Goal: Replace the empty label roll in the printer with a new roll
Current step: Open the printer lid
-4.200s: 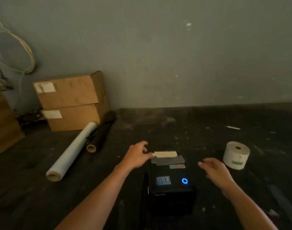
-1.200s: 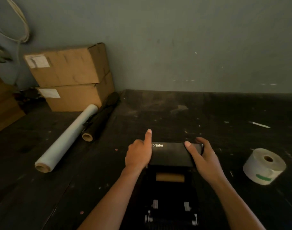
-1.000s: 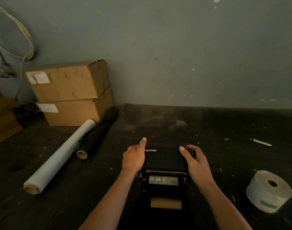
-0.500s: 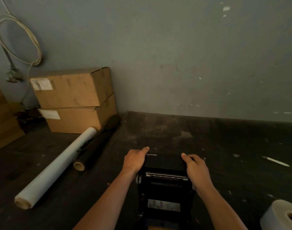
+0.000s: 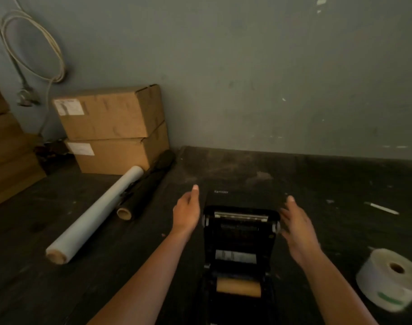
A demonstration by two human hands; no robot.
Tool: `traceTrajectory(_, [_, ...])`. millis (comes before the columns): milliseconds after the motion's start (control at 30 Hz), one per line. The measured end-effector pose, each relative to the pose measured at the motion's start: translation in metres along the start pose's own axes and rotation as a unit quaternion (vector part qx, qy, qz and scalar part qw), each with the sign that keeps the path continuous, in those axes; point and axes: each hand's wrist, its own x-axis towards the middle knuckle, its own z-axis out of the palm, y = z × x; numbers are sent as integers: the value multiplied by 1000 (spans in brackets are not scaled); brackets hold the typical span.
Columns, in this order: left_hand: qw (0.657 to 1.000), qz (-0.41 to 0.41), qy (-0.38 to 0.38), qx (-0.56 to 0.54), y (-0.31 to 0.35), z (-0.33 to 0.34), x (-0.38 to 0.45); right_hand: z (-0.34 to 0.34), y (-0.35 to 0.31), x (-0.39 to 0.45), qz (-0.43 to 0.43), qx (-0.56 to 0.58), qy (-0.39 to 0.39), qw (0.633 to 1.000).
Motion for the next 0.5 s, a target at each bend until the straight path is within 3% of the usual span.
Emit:
traceTrajectory(100, [999, -38, -7, 7, -41, -19, -39, -36, 36, -29, 49, 8, 32, 998])
traceTrajectory(233, [988, -30, -96, 120, -97, -25, -89, -45, 97, -78, 137, -112, 28, 984])
traceTrajectory(400, [971, -25, -158, 180, -123, -23, -119, -28, 125, -117, 132, -282, 1, 950])
traceTrajectory(500, [963, -20, -196, 182, -127, -19, -122, -24, 124, -121, 84, -344, -33, 935])
